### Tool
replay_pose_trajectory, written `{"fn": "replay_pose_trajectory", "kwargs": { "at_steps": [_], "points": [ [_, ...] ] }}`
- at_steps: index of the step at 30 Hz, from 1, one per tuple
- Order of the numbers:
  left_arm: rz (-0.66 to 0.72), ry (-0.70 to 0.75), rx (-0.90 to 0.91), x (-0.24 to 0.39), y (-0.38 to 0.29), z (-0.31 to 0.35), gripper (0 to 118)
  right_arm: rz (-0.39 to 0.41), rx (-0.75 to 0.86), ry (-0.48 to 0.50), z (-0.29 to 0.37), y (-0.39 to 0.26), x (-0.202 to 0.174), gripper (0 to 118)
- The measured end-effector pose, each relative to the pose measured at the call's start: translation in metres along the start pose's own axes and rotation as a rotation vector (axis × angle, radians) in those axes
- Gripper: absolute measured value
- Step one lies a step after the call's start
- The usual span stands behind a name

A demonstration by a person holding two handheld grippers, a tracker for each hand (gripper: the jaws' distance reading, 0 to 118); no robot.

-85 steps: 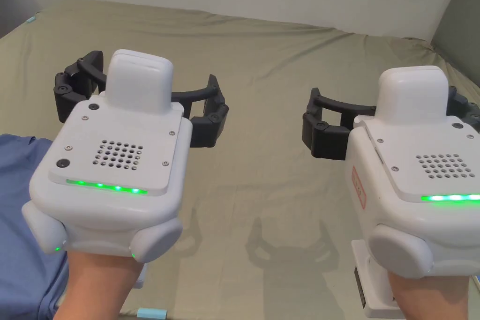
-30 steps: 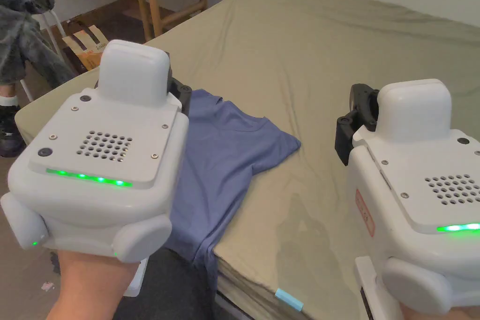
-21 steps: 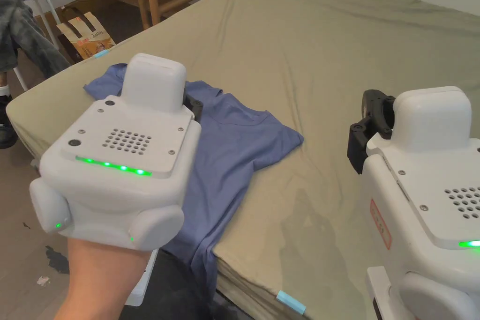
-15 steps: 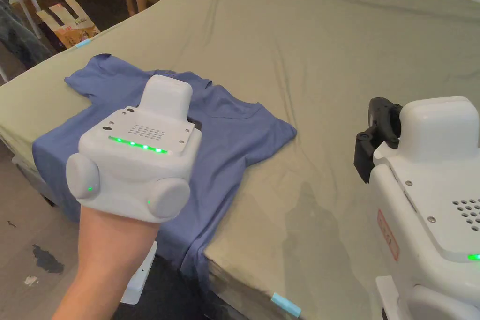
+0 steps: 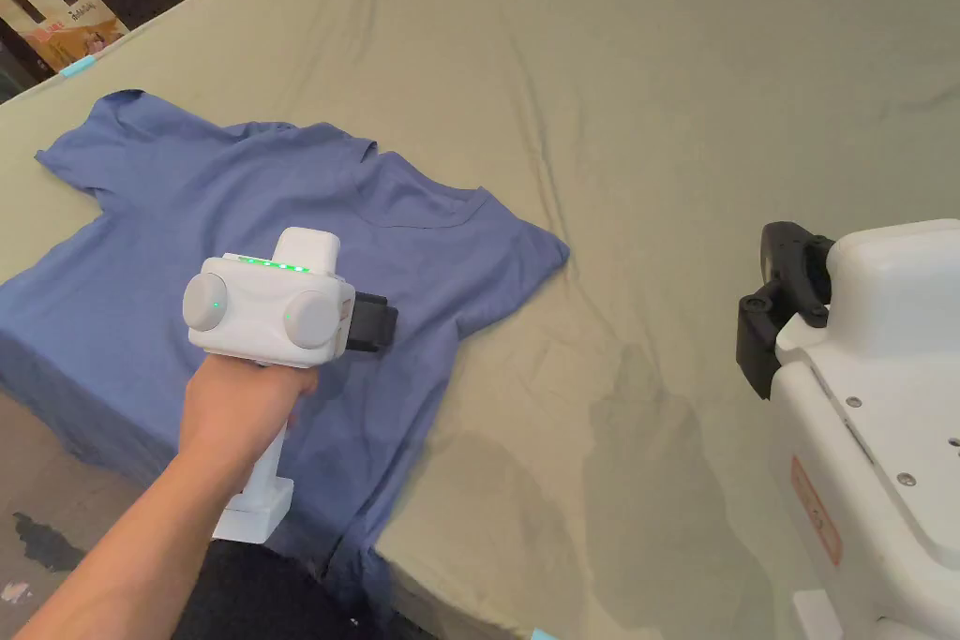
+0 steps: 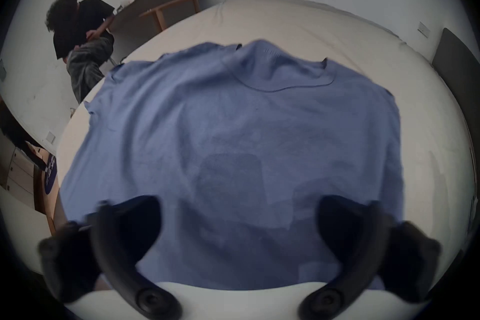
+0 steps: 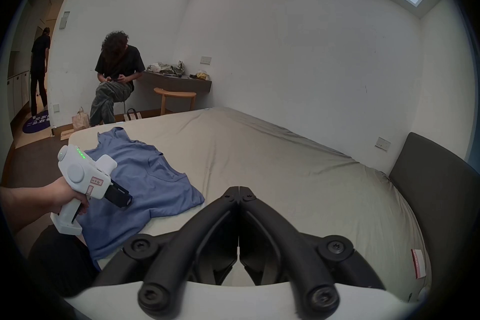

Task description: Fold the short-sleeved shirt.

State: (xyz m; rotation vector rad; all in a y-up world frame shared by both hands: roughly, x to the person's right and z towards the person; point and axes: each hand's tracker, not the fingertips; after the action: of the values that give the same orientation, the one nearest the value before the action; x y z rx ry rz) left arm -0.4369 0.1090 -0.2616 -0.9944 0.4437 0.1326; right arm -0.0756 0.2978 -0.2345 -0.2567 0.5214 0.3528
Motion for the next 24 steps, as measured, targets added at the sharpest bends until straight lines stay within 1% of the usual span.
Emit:
{"fn": "replay_pose_trajectory", "kwargs": {
  "at_steps": [2,3,4,6,9,10,11,12,13,14,15,16,17,18,19,20,21,23,24],
  "points": [
    [-0.013,0.023,-0.004,0.001,0.001,-0.006,118,0.001,-0.009,-0.001,-0.004,-0.002,0.001,1],
    [-0.016,0.018,-0.014,0.001,0.002,-0.01,118,-0.001,-0.013,-0.001,-0.006,-0.003,0.002,1],
    [-0.003,-0.016,-0.043,-0.001,0.005,-0.012,118,-0.002,-0.017,-0.001,-0.008,-0.004,0.002,1],
    [0.006,-0.021,-0.038,-0.002,0.009,-0.01,118,-0.007,-0.023,-0.001,-0.01,-0.006,0.002,1],
    [-0.03,-0.003,-0.042,0.005,0.009,-0.007,118,-0.018,-0.033,0.004,-0.011,-0.009,0.001,1],
    [-0.044,-0.006,-0.039,0.007,0.009,-0.004,115,-0.019,-0.035,0.005,-0.011,-0.009,0.001,1],
    [-0.052,-0.034,-0.027,0.008,0.009,0.0,106,-0.019,-0.038,0.005,-0.011,-0.01,0.001,1],
    [-0.035,-0.081,-0.003,0.01,0.009,0.007,92,-0.019,-0.039,0.005,-0.01,-0.01,0.0,1],
    [-0.03,-0.077,0.014,0.014,0.008,0.012,72,-0.02,-0.039,0.005,-0.009,-0.01,0.0,1],
    [-0.049,-0.069,0.016,0.019,0.007,0.015,54,-0.02,-0.038,0.006,-0.008,-0.01,0.0,1],
    [-0.065,-0.081,0.025,0.023,0.007,0.017,40,-0.02,-0.038,0.006,-0.006,-0.01,0.0,1],
    [-0.07,-0.067,0.039,0.025,0.005,0.017,17,-0.02,-0.037,0.006,-0.004,-0.009,0.0,1],
    [-0.071,-0.054,0.052,0.024,0.005,0.015,0,-0.018,-0.036,0.005,-0.002,-0.009,0.001,1],
    [-0.067,-0.044,0.052,0.019,0.001,0.012,0,-0.016,-0.033,0.002,0.001,-0.008,0.001,1],
    [0.102,-0.159,0.04,0.002,-0.007,0.01,0,-0.015,-0.03,0.0,0.004,-0.007,0.002,1],
    [0.191,-0.233,0.058,-0.01,-0.011,0.015,0,-0.017,-0.025,-0.001,0.008,-0.006,0.004,1],
    [0.202,-0.244,0.057,-0.022,-0.008,0.01,0,-0.018,-0.022,-0.003,0.011,-0.006,0.005,1],
    [0.085,-0.147,0.133,-0.017,-0.015,0.021,0,-0.021,-0.018,-0.01,0.016,-0.004,0.007,1],
    [0.047,-0.157,0.171,-0.014,-0.019,0.029,0,-0.021,-0.016,-0.015,0.019,-0.004,0.008,1]
  ]
}}
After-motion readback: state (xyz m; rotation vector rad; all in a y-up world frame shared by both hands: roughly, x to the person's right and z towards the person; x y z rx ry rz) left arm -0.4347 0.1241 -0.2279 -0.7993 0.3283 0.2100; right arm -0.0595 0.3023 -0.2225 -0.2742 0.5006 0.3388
